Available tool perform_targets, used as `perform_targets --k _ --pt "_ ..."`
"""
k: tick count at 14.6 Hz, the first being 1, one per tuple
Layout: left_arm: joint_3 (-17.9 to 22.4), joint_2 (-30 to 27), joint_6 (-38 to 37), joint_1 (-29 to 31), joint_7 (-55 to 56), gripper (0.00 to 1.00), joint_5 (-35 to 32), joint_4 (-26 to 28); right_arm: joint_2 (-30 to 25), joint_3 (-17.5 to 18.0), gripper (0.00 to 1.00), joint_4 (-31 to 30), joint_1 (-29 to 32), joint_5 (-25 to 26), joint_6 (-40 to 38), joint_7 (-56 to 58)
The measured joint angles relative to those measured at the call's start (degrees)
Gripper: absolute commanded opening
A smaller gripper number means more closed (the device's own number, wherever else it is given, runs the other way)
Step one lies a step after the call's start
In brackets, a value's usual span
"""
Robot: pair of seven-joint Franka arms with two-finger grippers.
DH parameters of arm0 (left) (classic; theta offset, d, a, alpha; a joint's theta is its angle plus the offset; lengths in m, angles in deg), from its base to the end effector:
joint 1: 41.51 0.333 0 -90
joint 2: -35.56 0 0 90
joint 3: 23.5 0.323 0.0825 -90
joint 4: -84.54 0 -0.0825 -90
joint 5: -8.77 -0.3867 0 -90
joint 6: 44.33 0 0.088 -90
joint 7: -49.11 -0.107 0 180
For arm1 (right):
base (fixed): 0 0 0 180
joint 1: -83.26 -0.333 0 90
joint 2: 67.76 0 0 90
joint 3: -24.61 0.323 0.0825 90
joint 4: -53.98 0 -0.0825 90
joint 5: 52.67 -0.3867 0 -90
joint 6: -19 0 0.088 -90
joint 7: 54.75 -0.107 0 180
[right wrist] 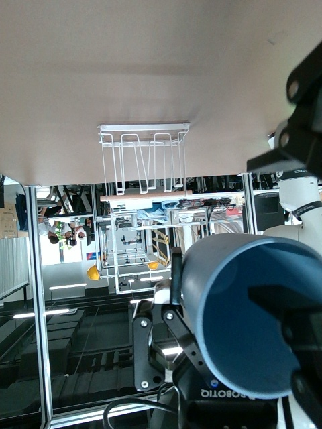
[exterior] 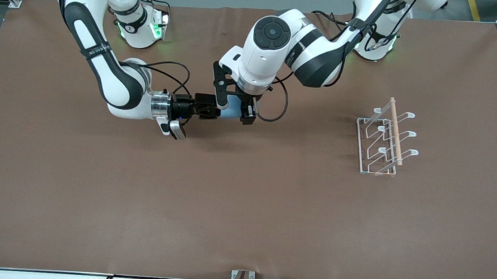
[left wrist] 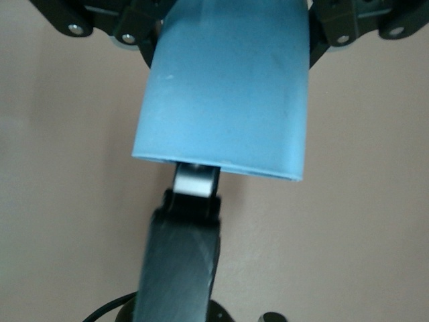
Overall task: Hang cup on cup holder
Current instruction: 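Close the left gripper on the cup's base, then carry the cup toward the rack with the left gripper while the right gripper withdraws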
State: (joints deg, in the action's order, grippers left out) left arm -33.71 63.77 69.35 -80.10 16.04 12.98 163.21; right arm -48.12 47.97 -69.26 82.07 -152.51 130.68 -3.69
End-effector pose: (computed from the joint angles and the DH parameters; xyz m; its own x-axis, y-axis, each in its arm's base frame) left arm 0.4887 -0.5270 0.4543 0.1945 -0.9632 0.1853 -0.9806 -0.1860 0.0628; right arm 0.4940 0.2925 0.2853 0.9979 0.0403 -0.0509 -0.0481 -0.0679 -0.9965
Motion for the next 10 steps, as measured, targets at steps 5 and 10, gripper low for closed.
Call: perform_targets --k 5,10 --pt "0.18 -0.76 -2.79 0.54 0.0 0.24 -5.75 -0.52 -0.11 -0.16 1.0 0.3 2.87 0.0 -1.14 -0.01" --pt "2.13 -2.22 -12.12 0.69 0.06 0.0 -12.21 -0.58 -2.24 -6.23 1.0 1.19 5.6 11.97 -2.35 -0.53"
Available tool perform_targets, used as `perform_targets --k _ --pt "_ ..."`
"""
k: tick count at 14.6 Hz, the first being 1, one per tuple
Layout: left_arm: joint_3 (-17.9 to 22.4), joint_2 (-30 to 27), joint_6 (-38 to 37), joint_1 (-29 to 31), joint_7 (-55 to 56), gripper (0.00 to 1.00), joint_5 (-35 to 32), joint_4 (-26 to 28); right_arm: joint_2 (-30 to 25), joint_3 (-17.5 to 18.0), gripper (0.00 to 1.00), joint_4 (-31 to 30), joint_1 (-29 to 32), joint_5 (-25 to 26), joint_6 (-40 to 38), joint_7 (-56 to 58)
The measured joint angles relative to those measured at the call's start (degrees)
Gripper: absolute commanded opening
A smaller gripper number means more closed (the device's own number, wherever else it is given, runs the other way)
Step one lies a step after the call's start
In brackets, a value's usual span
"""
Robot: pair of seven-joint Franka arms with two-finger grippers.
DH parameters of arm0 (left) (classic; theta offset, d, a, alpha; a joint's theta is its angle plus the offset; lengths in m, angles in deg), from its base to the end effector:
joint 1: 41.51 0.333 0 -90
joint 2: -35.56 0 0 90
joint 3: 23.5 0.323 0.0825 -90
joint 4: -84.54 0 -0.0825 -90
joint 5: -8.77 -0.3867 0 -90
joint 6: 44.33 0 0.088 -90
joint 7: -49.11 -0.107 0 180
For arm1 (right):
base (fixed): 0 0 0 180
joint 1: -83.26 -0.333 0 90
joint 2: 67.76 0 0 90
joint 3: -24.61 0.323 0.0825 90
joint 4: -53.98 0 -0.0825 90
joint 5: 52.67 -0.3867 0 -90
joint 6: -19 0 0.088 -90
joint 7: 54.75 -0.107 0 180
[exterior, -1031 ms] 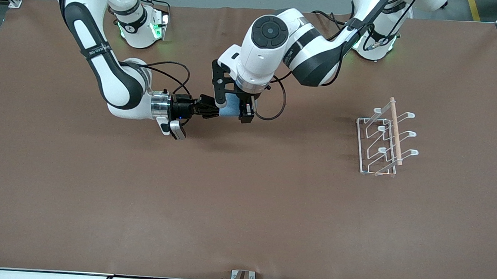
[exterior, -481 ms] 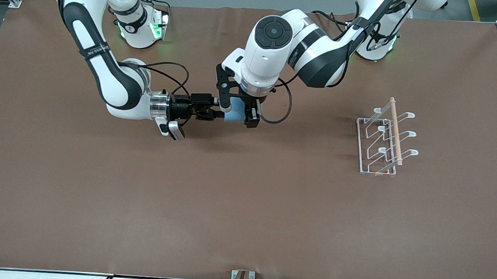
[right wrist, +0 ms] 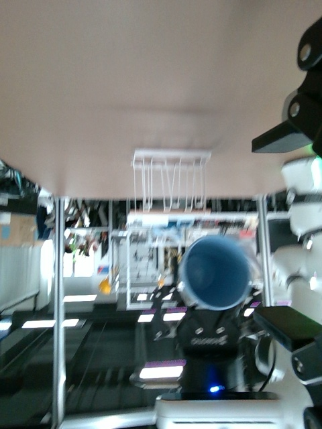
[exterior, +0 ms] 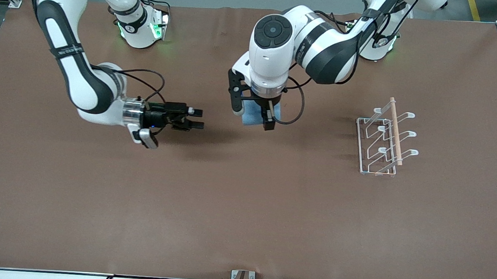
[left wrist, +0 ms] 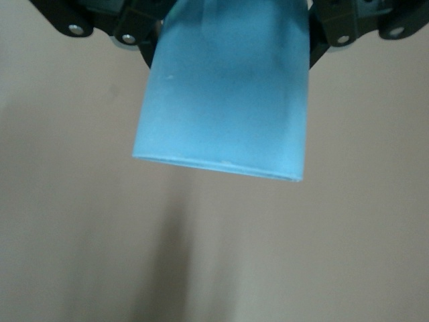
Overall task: Hang cup on cup holder
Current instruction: 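Carry the cup toward the rack with the left gripper while the right gripper withdraws, then lower the cup onto a rack hook with the left gripper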
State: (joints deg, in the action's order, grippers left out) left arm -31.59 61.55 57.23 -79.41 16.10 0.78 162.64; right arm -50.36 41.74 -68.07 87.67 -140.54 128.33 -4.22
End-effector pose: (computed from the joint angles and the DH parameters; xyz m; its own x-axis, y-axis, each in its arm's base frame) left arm 0.5034 -0.4778 0.4648 0.1743 -0.9819 -0.0739 -0.9843 -0.1717 -0.0398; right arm 0.5371 0.1908 0.2983 0.9987 0.0213 0.0471 0.0502 -0.1870 -0.9811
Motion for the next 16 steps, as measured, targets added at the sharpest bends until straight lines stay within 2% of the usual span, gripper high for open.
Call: perform_targets --k 4,7,12,16 --pt "0.25 -2.42 -13.72 1.34 -0.24 0.0 -8.12 -0.01 -2.78 -9.01 1.0 1.23 0.42 19.28 0.18 -0.78" --pt "0.28 -2.66 -23.28 2.4 -0.88 0.0 -13.22 0.21 -4.57 -14.43 1.0 3.48 0.68 30.54 0.1 -4.59" --pt "0.3 -2.64 -28.94 5.02 -4.55 0.0 -23.73 2.9 -8.41 -16.06 1.0 11.06 0.64 52.81 0.38 -20.8" --pt "0.33 -2.43 -29.67 7.41 -5.18 0.0 -30.74 5.52 -10.45 -16.5 1.0 18.18 0.55 74.43 0.32 -35.17"
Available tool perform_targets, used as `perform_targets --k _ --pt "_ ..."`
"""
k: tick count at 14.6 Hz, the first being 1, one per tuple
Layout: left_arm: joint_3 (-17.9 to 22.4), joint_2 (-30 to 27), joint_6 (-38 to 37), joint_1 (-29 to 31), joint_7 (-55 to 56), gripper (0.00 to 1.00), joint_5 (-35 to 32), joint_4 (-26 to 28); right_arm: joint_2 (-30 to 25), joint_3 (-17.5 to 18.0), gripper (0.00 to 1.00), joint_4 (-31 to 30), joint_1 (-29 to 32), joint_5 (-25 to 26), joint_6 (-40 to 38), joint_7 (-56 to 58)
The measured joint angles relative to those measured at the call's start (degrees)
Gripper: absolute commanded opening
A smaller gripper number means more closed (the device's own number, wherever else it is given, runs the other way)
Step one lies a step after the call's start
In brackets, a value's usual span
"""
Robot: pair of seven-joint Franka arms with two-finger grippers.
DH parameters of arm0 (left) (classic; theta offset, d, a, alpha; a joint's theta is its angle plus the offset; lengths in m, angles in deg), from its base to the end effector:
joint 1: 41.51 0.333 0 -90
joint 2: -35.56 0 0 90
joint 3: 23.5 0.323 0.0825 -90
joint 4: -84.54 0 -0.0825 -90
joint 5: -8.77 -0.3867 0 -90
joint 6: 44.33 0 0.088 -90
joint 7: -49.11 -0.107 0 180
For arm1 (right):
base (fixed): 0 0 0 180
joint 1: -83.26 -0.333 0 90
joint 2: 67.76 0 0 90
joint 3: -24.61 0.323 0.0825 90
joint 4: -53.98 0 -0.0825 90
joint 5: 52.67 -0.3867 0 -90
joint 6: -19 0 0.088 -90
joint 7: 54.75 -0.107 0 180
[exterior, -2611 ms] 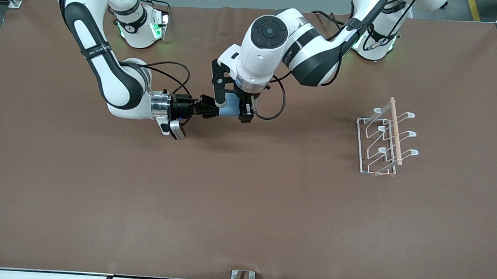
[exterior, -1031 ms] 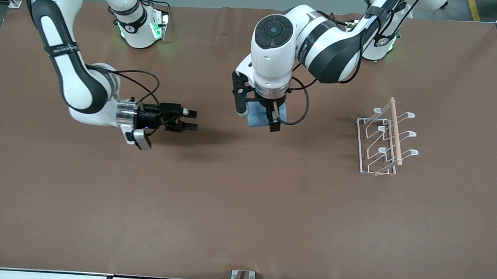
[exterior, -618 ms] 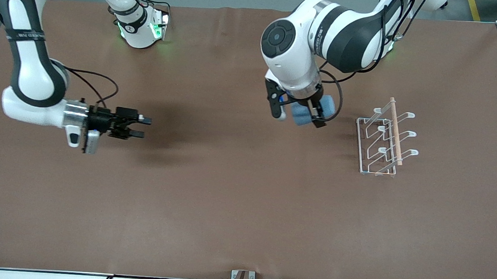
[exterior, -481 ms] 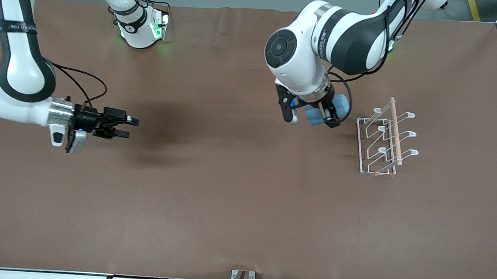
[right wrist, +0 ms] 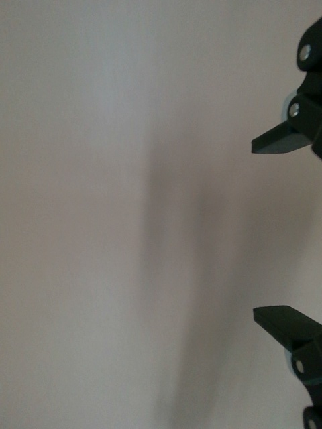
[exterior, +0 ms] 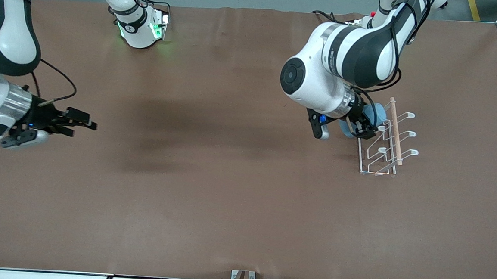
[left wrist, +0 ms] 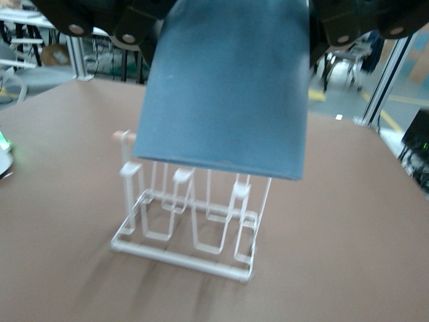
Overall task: Hang cup on cup holder
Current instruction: 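Lower the cup onto a rack hook with the left gripper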
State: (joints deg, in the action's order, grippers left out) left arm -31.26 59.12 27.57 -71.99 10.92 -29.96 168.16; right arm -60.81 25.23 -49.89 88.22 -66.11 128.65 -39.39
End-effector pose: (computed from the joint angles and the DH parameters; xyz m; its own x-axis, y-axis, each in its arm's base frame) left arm 0.5416 -0.3072 0.4472 0.2063 -0.6267 -0.7515 -0.9763 -0.1829 -0.1155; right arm 0.5978 -0.0290 0.4764 0.9938 0.1072 0.0298 0.1112 -0.9695 -0.2184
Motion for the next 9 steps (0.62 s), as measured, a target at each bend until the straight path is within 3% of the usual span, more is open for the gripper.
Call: perform_targets --k 5,9 --pt "-0.07 1.32 -0.03 2.59 -0.02 0.0 -8.43 5.73 -2.32 -0.5 1.0 9.88 0.32 13.45 -4.46 -4.01" --pt "-0.13 4.35 0.03 3.34 -0.02 0.0 -13.04 7.53 -3.31 -0.75 1.0 17.13 0.47 15.74 -12.71 -14.23"
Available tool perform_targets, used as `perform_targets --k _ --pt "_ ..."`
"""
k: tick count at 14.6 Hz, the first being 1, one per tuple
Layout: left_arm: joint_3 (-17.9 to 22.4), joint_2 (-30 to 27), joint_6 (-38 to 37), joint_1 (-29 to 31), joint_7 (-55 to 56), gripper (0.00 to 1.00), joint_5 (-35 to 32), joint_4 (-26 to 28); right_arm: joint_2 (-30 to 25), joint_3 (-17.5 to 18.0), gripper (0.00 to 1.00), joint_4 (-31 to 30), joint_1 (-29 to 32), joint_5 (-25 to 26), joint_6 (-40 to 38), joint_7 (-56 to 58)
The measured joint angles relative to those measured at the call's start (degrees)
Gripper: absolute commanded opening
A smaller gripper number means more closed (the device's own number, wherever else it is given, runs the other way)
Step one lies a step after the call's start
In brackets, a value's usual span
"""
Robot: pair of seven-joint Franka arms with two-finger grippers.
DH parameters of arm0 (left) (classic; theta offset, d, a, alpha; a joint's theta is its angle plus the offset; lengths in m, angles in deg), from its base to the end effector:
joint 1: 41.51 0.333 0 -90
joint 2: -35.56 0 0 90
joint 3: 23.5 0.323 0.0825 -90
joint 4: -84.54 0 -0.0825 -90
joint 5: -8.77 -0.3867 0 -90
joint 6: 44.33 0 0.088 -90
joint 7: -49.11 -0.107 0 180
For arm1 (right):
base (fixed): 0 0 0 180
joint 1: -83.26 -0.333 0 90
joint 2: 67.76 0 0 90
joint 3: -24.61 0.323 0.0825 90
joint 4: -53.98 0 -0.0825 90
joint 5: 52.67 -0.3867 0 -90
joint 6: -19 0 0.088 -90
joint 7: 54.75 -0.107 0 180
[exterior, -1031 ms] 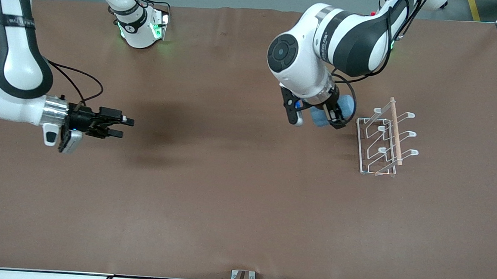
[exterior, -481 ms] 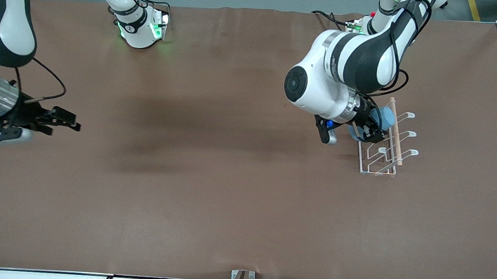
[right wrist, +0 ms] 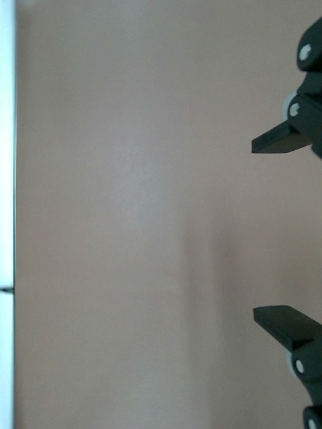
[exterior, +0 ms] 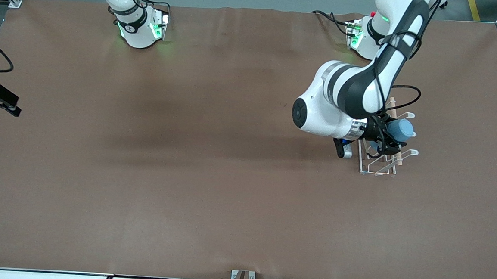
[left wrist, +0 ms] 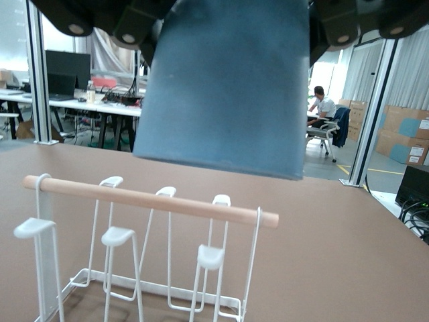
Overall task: Hang cup on cup holder
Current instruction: 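Lower the cup onto a rack hook with the left gripper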
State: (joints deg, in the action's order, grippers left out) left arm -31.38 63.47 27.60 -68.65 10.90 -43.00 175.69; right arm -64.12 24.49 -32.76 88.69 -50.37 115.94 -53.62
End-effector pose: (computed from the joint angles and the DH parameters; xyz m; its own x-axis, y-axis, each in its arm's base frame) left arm 0.5610 -0.2548 0.3656 0.1474 -0.4016 -0.9039 -0.9875 -0.1107 -0.1119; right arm 0.5866 -0.0608 0.6339 0.9910 -0.0716 0.1133 -0.0768 -0.9961 0.0425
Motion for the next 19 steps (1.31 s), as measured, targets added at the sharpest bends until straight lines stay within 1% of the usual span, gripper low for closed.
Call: perform_targets --k 2,5,8,17,19 --pt "-0.04 1.73 -0.01 0.12 0.0 0.0 -3.44 1.18 -1.53 -0.02 1.0 0.33 0.0 0.04 -1.95 -4.44" --pt "-0.03 3.98 0.01 0.52 0.0 0.0 -7.1 3.05 -3.62 -0.04 1.0 0.4 -0.03 -0.23 -5.57 -7.28" --pt "-0.03 6.48 0.02 0.89 0.0 0.01 -10.01 3.55 -4.41 0.01 1.0 0.4 -0.06 -1.76 -6.97 -9.37" --pt "-0.4 10.22 0.88 1.2 0.66 0.04 -10.57 4.25 -4.15 0.08 1.0 0.12 -0.22 -1.99 -7.45 -4.25" --pt "-0.46 10.68 0.92 1.2 1.37 0.1 -10.57 4.36 -4.15 0.1 1.0 0.12 -0.28 -1.99 -7.45 -4.21"
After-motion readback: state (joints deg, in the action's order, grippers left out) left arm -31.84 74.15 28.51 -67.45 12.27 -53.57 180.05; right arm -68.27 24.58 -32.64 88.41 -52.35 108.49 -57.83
